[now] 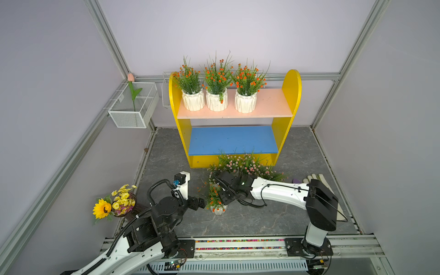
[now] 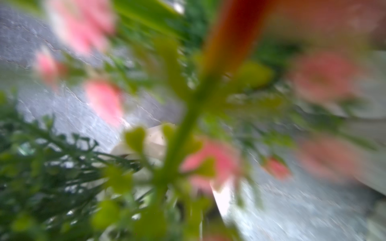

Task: Place the baby's breath potted plants on the rack by color
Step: Pick up the baby's breath potted plant from the center of the board.

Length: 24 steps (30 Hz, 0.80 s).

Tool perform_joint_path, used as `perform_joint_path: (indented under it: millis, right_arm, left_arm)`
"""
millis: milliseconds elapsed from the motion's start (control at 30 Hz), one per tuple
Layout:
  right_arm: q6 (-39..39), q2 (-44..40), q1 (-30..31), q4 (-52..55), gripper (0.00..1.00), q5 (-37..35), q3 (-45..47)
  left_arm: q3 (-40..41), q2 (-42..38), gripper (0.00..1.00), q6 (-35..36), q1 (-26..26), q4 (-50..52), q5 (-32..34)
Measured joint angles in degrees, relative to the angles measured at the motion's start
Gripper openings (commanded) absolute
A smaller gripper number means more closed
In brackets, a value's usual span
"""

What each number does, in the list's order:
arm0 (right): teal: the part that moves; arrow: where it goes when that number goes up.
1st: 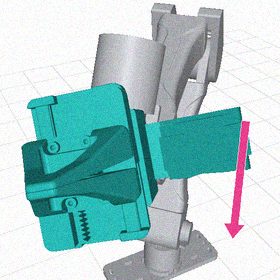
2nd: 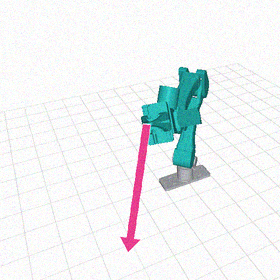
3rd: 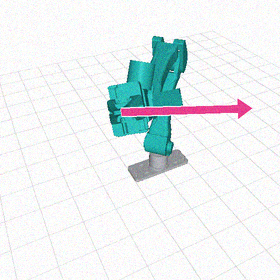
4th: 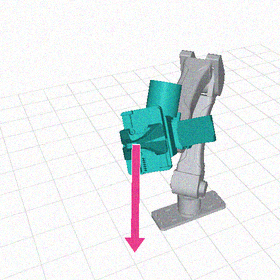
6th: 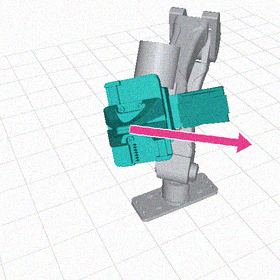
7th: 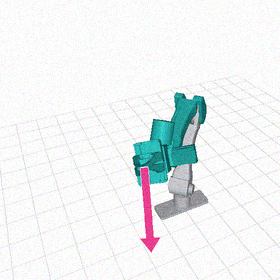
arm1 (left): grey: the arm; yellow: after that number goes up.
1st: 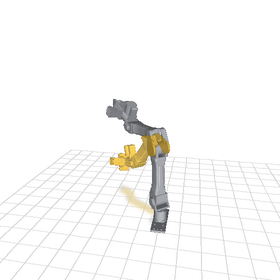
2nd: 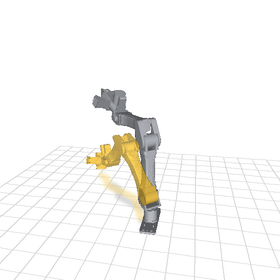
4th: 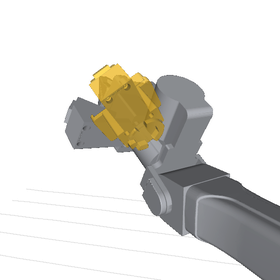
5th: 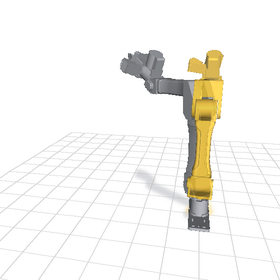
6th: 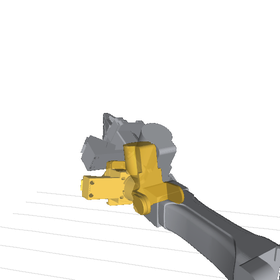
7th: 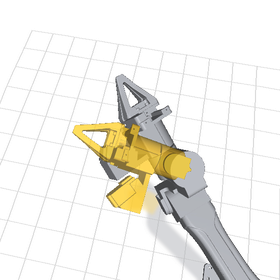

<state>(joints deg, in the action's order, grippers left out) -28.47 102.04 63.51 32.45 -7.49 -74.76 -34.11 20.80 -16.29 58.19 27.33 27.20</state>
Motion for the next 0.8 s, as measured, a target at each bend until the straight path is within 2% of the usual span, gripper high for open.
perform_joint_path:
  millis: [267,467,667,800]
  right_arm:
    - [1.57,-8.13,-2.27,3.39,0.07,1.31,0.55]
    - [3.93,-16.50,-6.62,8.31,0.07,2.60,0.79]
    - [7.28,-22.47,-11.32,16.83,0.07,2.40,-2.12]
    - [9.31,-25.00,-13.73,21.31,0.07,2.32,-5.51]
  left_arm:
    - [1.18,-0.24,1.00,0.00,0.00,-0.50,0.37]
    - [1.88,-0.22,1.00,0.11,0.00,-1.77,-0.79]
    - [3.50,0.20,1.00,0.74,0.00,-5.79,-3.93]
    - [4.70,3.54,1.00,1.44,0.00,-10.08,-6.91]
